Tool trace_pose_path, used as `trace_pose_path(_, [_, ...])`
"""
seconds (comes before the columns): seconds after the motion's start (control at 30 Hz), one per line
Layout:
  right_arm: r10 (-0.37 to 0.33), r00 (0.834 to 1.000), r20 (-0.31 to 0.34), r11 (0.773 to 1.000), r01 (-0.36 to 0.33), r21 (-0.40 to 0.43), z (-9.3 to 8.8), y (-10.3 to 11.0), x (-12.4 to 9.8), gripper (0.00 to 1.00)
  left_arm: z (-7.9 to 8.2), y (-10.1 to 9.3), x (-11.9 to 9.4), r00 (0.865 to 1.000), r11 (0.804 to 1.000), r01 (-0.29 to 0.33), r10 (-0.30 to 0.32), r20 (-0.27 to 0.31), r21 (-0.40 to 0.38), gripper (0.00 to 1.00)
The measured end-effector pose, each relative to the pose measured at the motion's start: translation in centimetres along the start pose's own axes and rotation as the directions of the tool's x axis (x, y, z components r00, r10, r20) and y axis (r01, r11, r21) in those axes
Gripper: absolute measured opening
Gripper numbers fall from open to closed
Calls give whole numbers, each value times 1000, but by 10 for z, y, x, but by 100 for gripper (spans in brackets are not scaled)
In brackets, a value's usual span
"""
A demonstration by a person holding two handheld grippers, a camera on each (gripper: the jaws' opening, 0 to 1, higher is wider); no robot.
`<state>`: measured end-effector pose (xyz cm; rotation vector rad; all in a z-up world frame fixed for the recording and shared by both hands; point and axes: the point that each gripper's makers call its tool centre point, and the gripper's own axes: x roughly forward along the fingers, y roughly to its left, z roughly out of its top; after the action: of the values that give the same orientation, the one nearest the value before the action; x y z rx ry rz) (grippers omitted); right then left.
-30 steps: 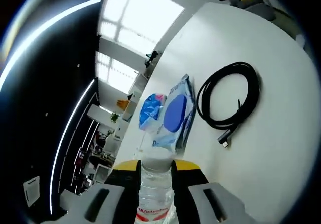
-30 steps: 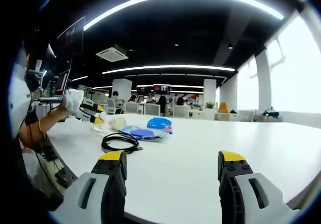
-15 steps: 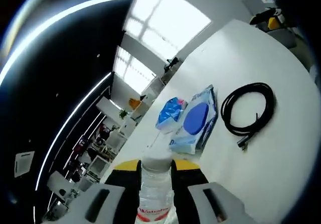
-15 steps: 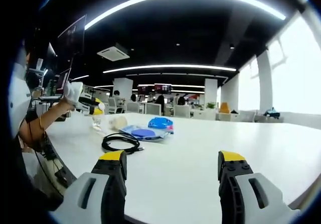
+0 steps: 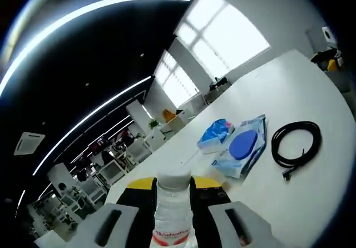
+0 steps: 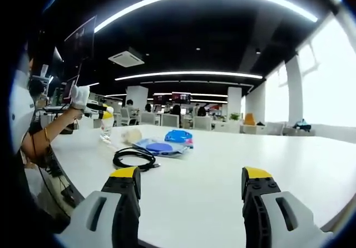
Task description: Arrange the tabletop items into an orderly group along one side of the table until the central work area is clear of visible clutter.
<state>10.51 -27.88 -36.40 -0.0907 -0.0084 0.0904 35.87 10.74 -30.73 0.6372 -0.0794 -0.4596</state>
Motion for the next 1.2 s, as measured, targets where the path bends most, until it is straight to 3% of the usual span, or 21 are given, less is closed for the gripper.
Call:
trace_pose_path(0.2, [7, 1000, -8, 1000, -7, 0, -2, 3, 3, 71, -3, 3, 0, 1000, 1000, -10, 10, 5, -6, 22])
trace_pose_path(0.5, [11, 1000, -10, 1000, -11, 1, -3, 4, 5, 71, -4, 12, -2, 998, 997, -24, 29, 61, -75, 22])
trace_pose_path(0.67, [14, 1000, -11, 1000, -14, 2, -3, 4, 8, 71, -5, 20, -1, 997, 993, -40, 47, 64, -115, 22])
trace_pose_path(1.0, [16, 1000, -11, 1000, -16, 0, -2, 4, 9, 71, -14, 49, -2, 992, 957, -99, 116, 46, -271, 21])
trace_pose_path(1.2, [17, 1000, -4, 1000, -17, -1, 1, 3, 9, 71, -20, 65, -5, 988, 941, -130, 150, 41, -312, 21])
